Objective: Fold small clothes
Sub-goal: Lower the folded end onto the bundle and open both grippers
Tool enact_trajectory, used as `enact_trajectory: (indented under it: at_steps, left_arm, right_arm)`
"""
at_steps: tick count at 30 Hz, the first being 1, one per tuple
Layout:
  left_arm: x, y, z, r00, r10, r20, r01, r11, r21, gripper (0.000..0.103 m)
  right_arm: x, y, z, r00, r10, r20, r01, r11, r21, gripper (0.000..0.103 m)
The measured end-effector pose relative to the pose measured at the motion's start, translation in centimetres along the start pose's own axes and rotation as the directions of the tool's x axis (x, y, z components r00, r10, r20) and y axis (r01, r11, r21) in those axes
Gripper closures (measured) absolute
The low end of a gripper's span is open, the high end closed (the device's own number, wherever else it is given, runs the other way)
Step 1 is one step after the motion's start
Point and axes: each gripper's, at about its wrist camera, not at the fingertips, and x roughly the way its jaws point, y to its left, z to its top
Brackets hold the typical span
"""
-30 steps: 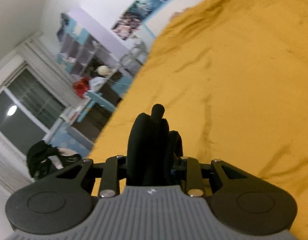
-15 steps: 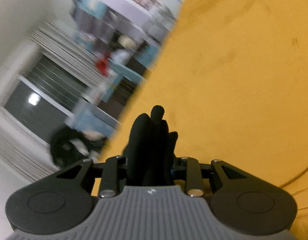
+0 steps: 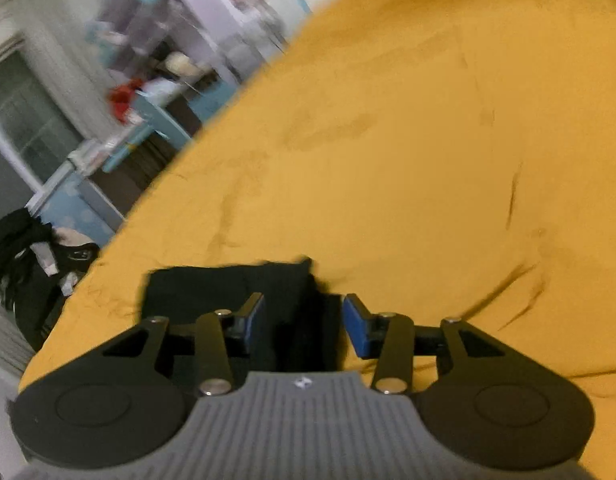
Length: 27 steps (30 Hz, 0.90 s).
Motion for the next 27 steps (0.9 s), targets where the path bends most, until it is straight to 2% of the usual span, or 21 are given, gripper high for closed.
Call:
enact_trajectory:
  at_steps: [1,3,7,9,10,12,14,16,18,21,22,24,25,27]
  left_arm:
    - [-0.7,-1.1,-0.1,0.999,0.026,0.041,-0.027,0.999,0.035,0.084]
    - [-1.0,-3.1,0.0,0.997,-0.012,0.08,0.004,0.996,0.093,0.084]
    - [1.6,-6.8,1.2,0.978,-0.173,0.116,0.152,0.974,0.168,0.081]
    - [3.4,-7.1,2.1,0.974,-0.198,0.109,0.173,0.963,0.206,0.077]
    - [4.6,-7.0,2.4,0.978,-0.179,0.104,0.155,0.966,0.206,0.076]
    - [6.6,-5.9,2.6,0.994,-0.095,0.061,0.084,0.982,0.168,0.076]
    - [7.7,-4.3,2.0,1.0,-0.017,0.013,0.015,0.991,0.13,0.078]
    - [7.6,-2.4,0.4,0.999,0.029,-0.022,-0.025,0.99,0.141,0.09]
    - [6.5,-0.4,-0.7,1.0,0.024,-0.016,-0.022,0.992,0.126,0.097]
    - [4.9,1.7,-1.0,0.999,-0.048,-0.004,0.048,0.998,0.028,0.097]
    - [4.5,1.9,-0.7,0.999,-0.05,0.0,0.05,0.999,0.016,0.097]
    - [3.3,1.4,-0.6,0.998,-0.052,0.025,0.051,0.998,0.02,0.095]
    - [2.8,0.8,-0.7,0.997,-0.068,0.036,0.067,0.997,0.034,0.089]
    - [2.2,-0.7,-1.0,0.993,-0.1,0.06,0.095,0.992,0.079,0.087]
  right_arm:
    - [-2.1,1.3,-0.7,0.999,0.038,0.023,-0.037,0.999,-0.033,0.062]
    - [-5.2,4.1,-2.6,0.995,0.096,0.024,-0.093,0.989,-0.116,0.062]
    - [-6.4,7.6,-6.6,0.998,0.062,-0.024,-0.066,0.978,-0.2,0.068]
    - [-5.9,8.5,-8.6,0.999,0.017,-0.033,-0.025,0.969,-0.246,0.068]
    - [-5.5,8.6,-9.6,0.999,-0.009,-0.043,-0.003,0.964,-0.265,0.069]
    - [-4.6,8.1,-11.2,0.994,-0.06,-0.09,0.032,0.959,-0.283,0.07]
    - [-4.6,7.0,-12.9,0.987,-0.12,-0.111,0.08,0.948,-0.309,0.08]
    - [-5.5,6.0,-14.4,0.983,-0.132,-0.13,0.085,0.945,-0.316,0.08]
    - [-6.3,5.1,-15.8,0.977,-0.16,-0.14,0.103,0.932,-0.348,0.08]
    - [-7.4,4.1,-17.1,0.979,-0.157,-0.13,0.101,0.929,-0.356,0.08]
    - [-7.6,4.1,-17.0,0.978,-0.16,-0.132,0.105,0.931,-0.35,0.08]
    - [-8.0,4.4,-16.5,0.976,-0.177,-0.128,0.126,0.935,-0.331,0.08]
    - [-8.2,5.0,-16.5,0.977,-0.181,-0.111,0.137,0.939,-0.317,0.079]
    - [-9.6,6.5,-16.3,0.987,-0.152,-0.054,0.129,0.943,-0.307,0.07]
